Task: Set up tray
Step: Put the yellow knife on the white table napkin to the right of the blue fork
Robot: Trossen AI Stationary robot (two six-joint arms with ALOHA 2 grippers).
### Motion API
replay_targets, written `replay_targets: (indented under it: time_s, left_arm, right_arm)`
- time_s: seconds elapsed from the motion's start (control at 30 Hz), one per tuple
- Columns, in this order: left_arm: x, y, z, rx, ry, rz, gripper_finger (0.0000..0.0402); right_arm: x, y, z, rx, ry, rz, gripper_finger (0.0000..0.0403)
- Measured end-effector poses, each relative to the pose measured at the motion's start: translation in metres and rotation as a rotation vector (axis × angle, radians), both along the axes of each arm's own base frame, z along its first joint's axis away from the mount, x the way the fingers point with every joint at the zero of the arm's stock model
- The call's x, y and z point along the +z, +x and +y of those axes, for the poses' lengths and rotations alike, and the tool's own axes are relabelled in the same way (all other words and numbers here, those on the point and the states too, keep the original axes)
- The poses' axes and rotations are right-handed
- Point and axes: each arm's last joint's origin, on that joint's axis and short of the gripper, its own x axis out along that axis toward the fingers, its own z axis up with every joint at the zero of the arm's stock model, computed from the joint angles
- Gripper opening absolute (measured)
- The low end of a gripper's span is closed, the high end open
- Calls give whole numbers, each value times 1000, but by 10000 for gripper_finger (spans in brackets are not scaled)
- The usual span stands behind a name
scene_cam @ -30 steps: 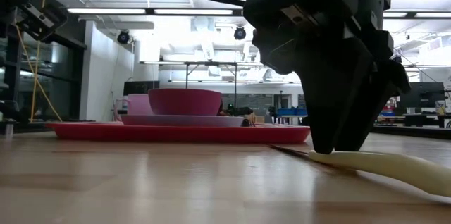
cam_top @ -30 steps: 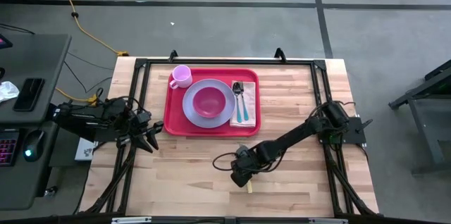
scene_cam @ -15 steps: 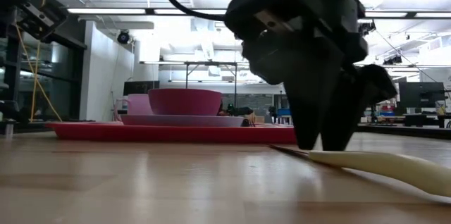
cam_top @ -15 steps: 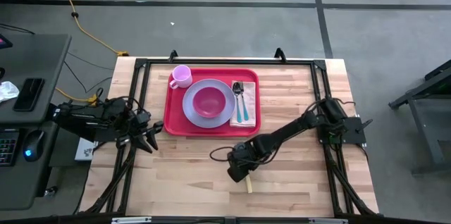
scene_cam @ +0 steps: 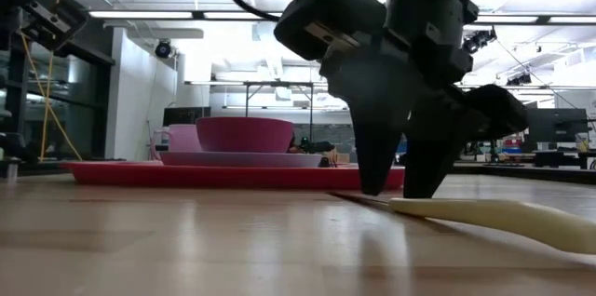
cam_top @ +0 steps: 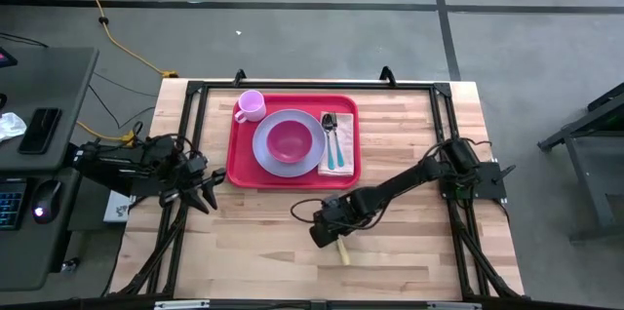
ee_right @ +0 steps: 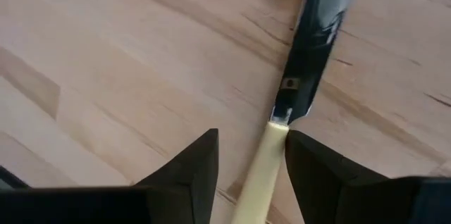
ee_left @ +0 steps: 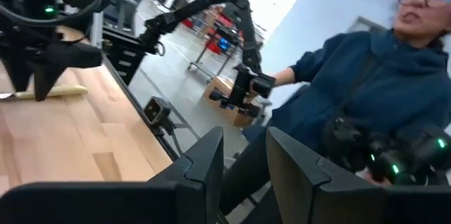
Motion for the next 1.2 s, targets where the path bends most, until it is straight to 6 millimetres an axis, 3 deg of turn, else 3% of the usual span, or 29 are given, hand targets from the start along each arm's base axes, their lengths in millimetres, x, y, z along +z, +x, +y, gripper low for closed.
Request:
replay_targets:
  time_s: [0.43,1.2]
  left_arm:
    - [0,-5,-4,-214,32,-21,140]
    - [0,-6,-4,-247,40,-28,140]
  right_arm:
    - [-5,-8,6,-167,-75,54,144]
    - [-10,-13,4,-91,-118,119,101]
